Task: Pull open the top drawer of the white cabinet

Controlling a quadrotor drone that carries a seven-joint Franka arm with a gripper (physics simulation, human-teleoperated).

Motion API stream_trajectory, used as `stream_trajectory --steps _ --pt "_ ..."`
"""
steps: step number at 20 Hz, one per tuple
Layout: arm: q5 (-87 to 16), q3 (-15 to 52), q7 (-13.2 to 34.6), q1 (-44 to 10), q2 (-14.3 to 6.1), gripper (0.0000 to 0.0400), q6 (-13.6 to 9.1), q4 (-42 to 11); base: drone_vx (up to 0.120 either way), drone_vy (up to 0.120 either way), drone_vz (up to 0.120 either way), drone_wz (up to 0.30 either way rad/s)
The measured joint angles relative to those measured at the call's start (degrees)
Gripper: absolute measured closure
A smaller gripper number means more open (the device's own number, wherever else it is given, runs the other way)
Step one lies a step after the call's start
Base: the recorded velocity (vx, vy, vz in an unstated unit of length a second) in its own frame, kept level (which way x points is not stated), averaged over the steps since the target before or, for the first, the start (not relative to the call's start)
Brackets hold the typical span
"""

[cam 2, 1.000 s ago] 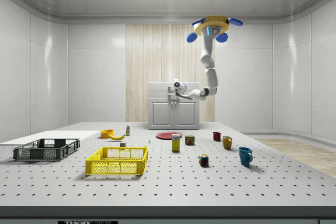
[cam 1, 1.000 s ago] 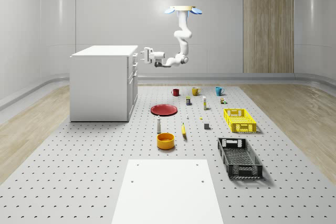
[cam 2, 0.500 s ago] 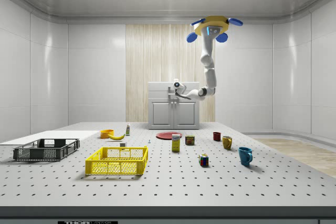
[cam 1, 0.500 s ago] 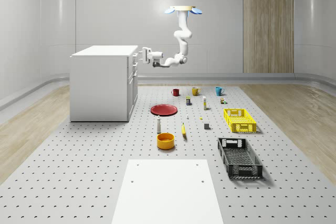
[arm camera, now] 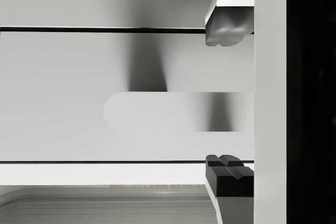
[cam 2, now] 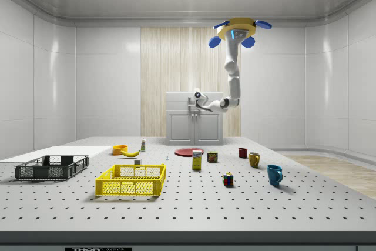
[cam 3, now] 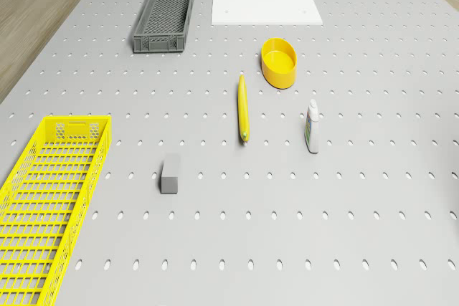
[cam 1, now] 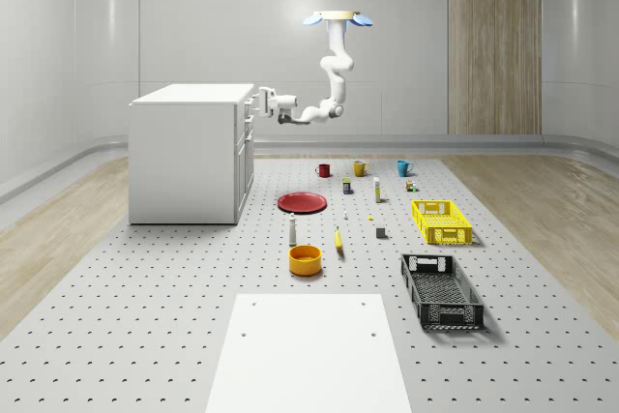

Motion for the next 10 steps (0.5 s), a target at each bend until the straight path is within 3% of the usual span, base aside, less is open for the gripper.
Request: stream_trajectory --steps 10 --pt "0.7 0.8 -1.0 -0.7 0.8 0.0095 0.4 0.3 0.0 0.0 0.0 0.0"
